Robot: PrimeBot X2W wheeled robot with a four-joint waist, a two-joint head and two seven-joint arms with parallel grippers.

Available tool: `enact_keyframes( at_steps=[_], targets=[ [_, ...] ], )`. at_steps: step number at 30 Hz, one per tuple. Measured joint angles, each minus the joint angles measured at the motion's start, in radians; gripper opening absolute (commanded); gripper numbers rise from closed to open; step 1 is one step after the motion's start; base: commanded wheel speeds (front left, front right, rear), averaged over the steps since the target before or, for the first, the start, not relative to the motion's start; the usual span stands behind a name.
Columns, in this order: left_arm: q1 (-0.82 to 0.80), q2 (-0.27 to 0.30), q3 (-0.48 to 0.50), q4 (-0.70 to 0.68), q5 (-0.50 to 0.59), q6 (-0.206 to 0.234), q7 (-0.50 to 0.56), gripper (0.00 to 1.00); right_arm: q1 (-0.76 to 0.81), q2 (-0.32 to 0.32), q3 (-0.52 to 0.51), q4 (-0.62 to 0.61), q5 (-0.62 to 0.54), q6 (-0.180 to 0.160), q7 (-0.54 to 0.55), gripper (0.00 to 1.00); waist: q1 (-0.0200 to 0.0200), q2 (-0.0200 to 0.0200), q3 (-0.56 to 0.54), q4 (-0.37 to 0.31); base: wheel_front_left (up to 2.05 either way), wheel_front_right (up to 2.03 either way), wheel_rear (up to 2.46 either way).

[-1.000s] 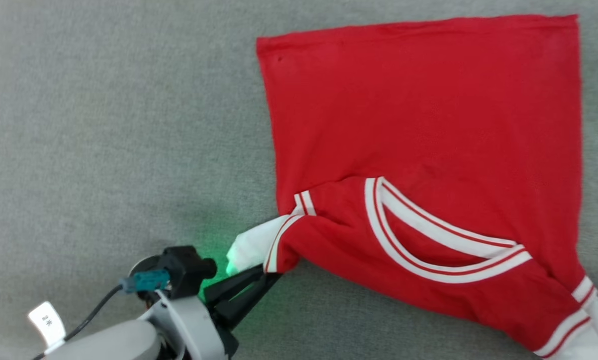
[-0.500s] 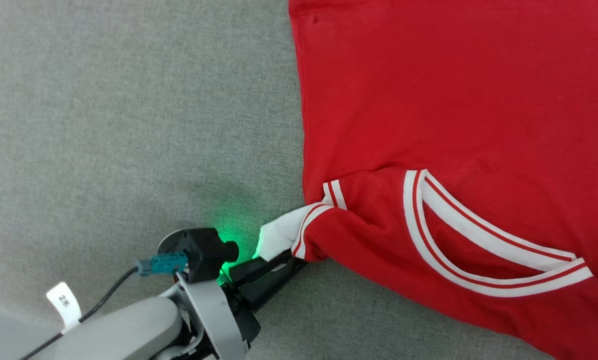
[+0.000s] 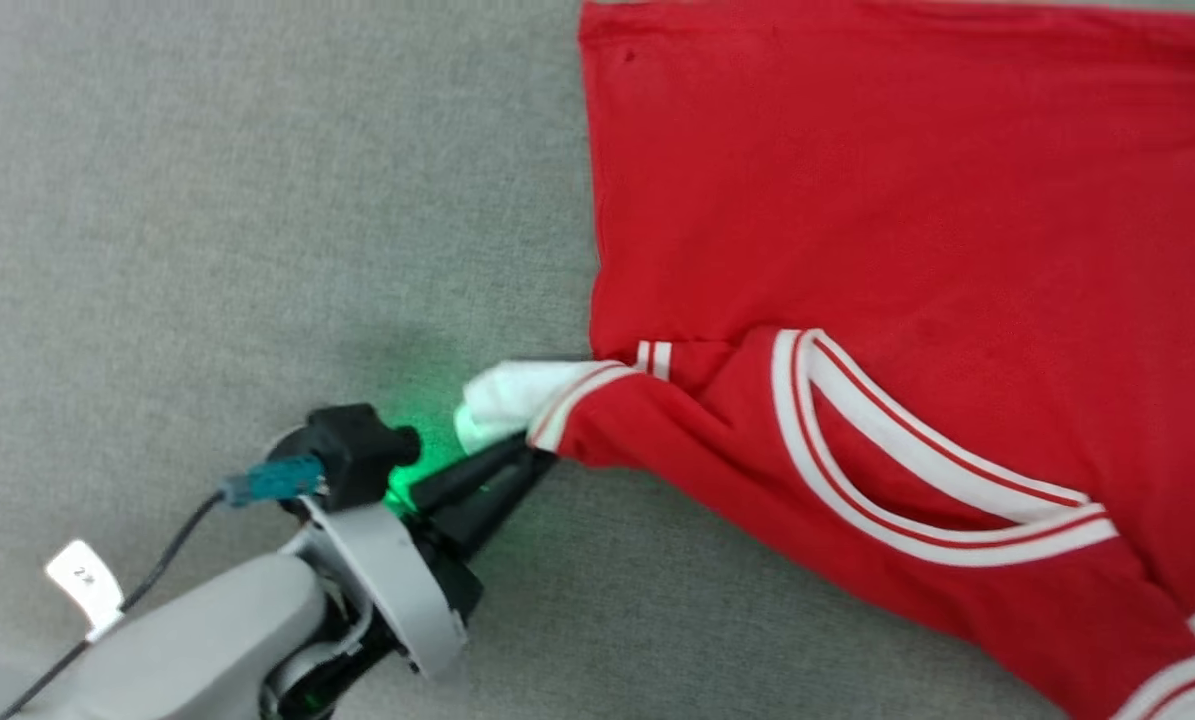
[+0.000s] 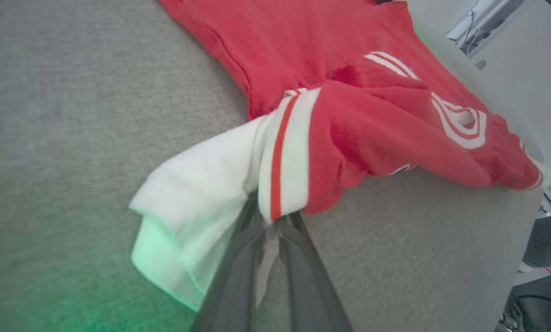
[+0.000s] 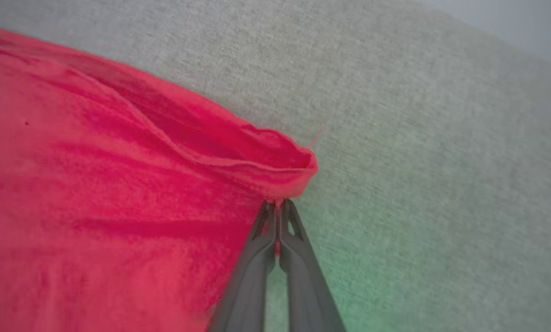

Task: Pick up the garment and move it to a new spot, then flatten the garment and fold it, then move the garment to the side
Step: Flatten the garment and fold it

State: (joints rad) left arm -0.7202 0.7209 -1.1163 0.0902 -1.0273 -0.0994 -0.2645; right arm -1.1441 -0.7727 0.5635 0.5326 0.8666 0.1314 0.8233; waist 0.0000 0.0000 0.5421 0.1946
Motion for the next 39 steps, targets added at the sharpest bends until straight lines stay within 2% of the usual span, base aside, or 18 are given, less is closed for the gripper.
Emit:
enact_keyframes(
  at_steps=[5,13,19,25,31,35,39],
  targets=[
    [0.049,0.010,0.066,0.015,0.018,0.003,0.000,0.00,0.134,-0.095,-0.011,-0.116,0.090,0.000,-0.068,0.00,0.0000,0.0000,-0.041,-0.037,0.00,0.00,0.00],
    [0.078,0.031,0.129,0.037,0.024,-0.006,0.000,0.00,0.493,-0.263,-0.047,-0.364,0.233,0.000,-0.158,0.00,0.0000,0.0000,-0.098,-0.115,0.00,0.00,0.00],
    [0.073,0.078,0.140,0.064,0.007,-0.017,0.009,0.00,0.771,-0.317,-0.086,-0.514,0.268,0.000,-0.221,0.00,-0.0001,0.0000,-0.124,-0.182,0.00,0.00,0.00],
    [0.039,0.101,0.156,0.095,-0.037,-0.025,0.022,0.00,0.994,-0.287,-0.099,-0.627,0.245,0.000,-0.244,0.00,0.0000,0.0000,-0.136,-0.240,0.00,0.00,0.00],
    [0.020,0.097,0.163,0.131,-0.082,-0.029,0.022,0.00,1.162,-0.176,-0.033,-0.702,0.186,0.000,-0.201,0.00,-0.0001,0.0000,-0.143,-0.273,0.00,0.00,0.00],
    [0.002,0.097,0.162,0.154,-0.097,-0.030,0.022,0.00,1.197,-0.093,0.011,-0.718,0.148,0.000,-0.173,0.00,-0.0001,0.0000,-0.146,-0.283,0.00,0.00,0.00],
    [-0.017,0.092,0.147,0.162,-0.108,-0.030,0.023,0.00,1.187,-0.040,0.007,-0.695,0.100,0.000,-0.199,0.00,0.0000,0.0000,-0.149,-0.285,0.00,0.00,0.00]
  ],
)
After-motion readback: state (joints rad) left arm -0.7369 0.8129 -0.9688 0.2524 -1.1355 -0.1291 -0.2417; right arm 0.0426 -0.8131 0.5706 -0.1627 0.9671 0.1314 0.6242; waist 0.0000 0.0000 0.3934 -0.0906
